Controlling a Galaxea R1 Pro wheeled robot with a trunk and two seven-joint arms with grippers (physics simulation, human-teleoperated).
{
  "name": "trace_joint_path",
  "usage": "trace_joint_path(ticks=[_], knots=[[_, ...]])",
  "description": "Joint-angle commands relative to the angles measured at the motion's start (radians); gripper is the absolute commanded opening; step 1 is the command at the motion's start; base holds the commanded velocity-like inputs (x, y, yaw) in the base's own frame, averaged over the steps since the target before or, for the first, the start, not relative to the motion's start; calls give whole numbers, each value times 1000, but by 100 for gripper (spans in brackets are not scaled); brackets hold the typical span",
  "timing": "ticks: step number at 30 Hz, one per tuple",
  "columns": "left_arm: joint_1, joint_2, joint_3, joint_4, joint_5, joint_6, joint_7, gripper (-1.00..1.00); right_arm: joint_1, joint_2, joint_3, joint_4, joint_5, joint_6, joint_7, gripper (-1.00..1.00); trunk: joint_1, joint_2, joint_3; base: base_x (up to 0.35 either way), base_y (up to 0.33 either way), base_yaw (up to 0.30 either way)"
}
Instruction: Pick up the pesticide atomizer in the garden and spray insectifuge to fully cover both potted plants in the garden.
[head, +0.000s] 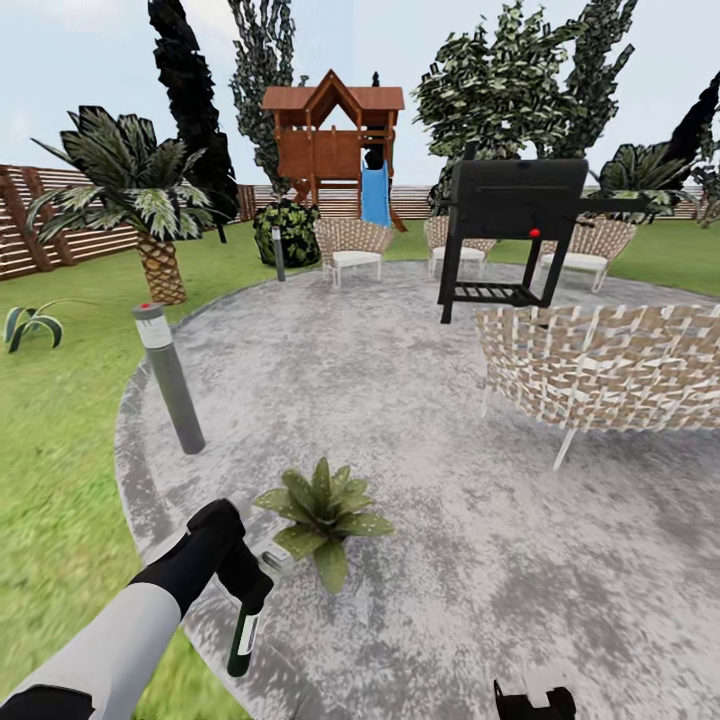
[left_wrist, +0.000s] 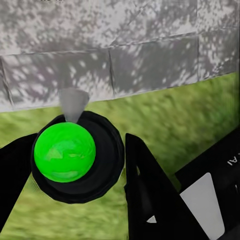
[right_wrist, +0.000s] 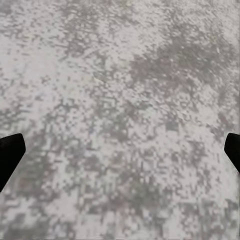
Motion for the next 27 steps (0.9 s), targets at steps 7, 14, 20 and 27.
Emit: trace_joint_path(ticks=[7,14,20,27], knots=[[-1,-1,-3,0,-9,6,-10,-100,0,0,-7,1,11,-3,-3,100,0,0,-1,127,-272,192],[-1,0,-3,0,-8,6,-10,-100,0,-6,-8,1,11,-3,-4,100,0,0,-1,129,-272,7],[-1,0,-3,0,-10,6,-10,-100,0,-4,-8,1,11,-3,-3,100,0,0,-1,45,-272,0],[7,2,-3,11,-10,5,-9,-100,0,0,-7,1,11,-3,-3,100,0,0,-1,1,-183,150]])
